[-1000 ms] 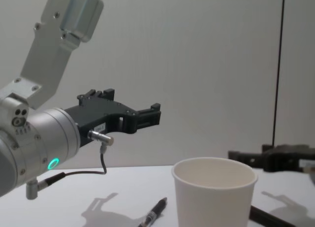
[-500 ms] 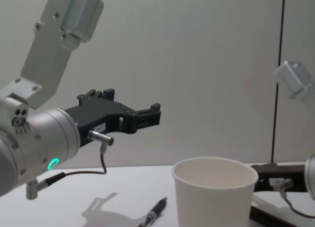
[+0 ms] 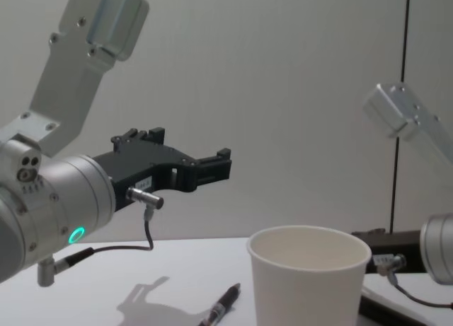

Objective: Place the pen into the pen holder.

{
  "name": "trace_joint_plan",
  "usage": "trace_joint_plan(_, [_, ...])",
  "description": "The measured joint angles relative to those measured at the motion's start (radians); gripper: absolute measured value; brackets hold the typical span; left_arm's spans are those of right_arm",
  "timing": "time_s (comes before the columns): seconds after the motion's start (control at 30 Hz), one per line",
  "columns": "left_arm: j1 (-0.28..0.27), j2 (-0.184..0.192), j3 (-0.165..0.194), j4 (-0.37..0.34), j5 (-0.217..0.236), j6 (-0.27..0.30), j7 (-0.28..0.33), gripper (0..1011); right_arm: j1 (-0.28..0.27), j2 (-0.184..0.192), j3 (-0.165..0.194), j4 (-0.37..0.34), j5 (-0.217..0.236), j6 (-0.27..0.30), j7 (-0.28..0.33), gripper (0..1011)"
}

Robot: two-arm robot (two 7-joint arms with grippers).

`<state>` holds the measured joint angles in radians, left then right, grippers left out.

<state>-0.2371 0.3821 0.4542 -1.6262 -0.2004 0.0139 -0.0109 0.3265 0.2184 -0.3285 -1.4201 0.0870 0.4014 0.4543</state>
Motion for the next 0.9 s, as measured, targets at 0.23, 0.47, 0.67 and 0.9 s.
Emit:
trace_joint_plan(0.23, [0.0, 0.0, 0.0, 0.0, 0.0, 0.0, 0.0, 1004, -0.02, 0.002, -0.009, -0.046, -0.009, 0.043, -0.039, 1001])
trace_joint_plan(0.47, [0.0, 0.0, 0.0, 0.0, 0.0, 0.0, 0.0, 1004, -0.044, 0.008, -0.012, -0.089, 0.0, 0.089, -0.081, 1001])
trace_joint_plan(0.67, [0.0, 0.0, 0.0, 0.0, 0.0, 0.0, 0.0, 1004, -0.061, 0.014, -0.009, -0.109, 0.016, 0.114, -0.108, 1001])
trace_joint_plan(0.9, [0.0, 0.0, 0.0, 0.0, 0.0, 0.0, 0.0, 1004, -0.074, 0.022, -0.003, -0.119, 0.031, 0.133, -0.127, 1001])
